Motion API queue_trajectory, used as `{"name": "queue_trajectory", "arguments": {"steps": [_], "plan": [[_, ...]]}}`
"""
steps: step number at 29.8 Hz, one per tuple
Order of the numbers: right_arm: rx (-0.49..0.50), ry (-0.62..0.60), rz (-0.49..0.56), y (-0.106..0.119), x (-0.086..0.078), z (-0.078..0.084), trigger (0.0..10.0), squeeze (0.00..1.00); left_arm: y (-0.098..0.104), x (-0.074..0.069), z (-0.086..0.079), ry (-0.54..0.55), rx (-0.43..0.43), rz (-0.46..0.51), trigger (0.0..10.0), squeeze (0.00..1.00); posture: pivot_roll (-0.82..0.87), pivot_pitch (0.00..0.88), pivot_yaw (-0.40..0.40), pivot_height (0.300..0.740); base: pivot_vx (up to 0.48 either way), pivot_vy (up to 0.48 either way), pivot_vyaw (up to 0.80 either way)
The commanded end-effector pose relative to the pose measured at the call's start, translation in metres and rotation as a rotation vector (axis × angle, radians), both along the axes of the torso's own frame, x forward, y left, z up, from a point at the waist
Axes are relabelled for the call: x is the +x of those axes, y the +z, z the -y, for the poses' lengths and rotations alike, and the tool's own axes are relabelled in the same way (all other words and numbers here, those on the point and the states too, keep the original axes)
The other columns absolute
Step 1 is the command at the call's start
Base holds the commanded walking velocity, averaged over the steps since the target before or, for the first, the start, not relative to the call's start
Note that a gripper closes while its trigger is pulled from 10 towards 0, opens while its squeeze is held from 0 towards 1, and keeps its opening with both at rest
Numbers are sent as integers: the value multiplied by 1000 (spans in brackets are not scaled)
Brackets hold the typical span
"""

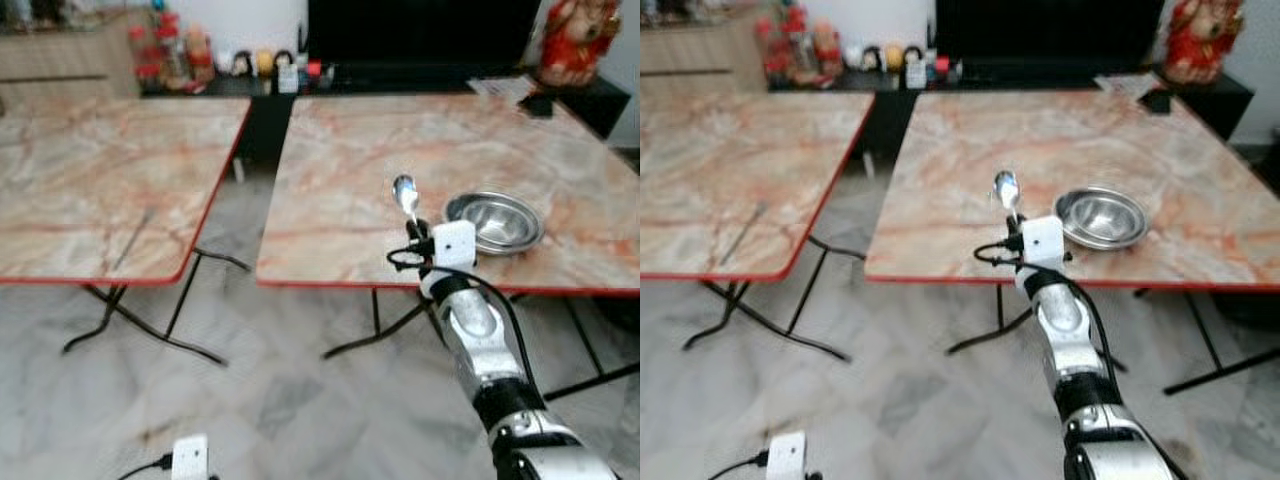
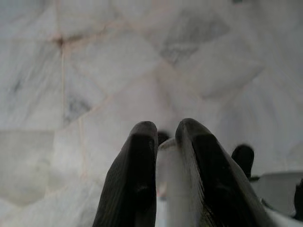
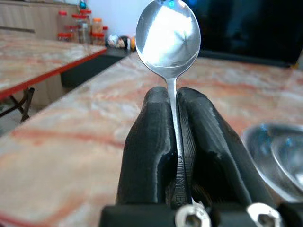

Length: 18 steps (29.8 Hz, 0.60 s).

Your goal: Setting the table

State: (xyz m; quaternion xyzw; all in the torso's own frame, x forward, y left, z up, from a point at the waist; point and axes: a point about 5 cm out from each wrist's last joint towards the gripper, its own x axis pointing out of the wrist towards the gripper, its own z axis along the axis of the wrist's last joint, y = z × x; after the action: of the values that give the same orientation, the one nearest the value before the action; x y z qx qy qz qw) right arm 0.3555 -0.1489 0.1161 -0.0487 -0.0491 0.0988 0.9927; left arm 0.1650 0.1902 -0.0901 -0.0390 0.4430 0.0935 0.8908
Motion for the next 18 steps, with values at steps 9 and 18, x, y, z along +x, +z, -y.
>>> {"name": "queue_trajectory", "arguments": {"steps": [9,18], "plan": [[7,39,22,7,3,-14,10000,0,1,-2,-11,13,24,-9,10000,0,-39,0,0,740,383,0,0],[2,38,24,7,3,-12,10000,0,1,-3,-13,4,26,-7,10000,0,-45,0,4,740,273,0,0]]}}
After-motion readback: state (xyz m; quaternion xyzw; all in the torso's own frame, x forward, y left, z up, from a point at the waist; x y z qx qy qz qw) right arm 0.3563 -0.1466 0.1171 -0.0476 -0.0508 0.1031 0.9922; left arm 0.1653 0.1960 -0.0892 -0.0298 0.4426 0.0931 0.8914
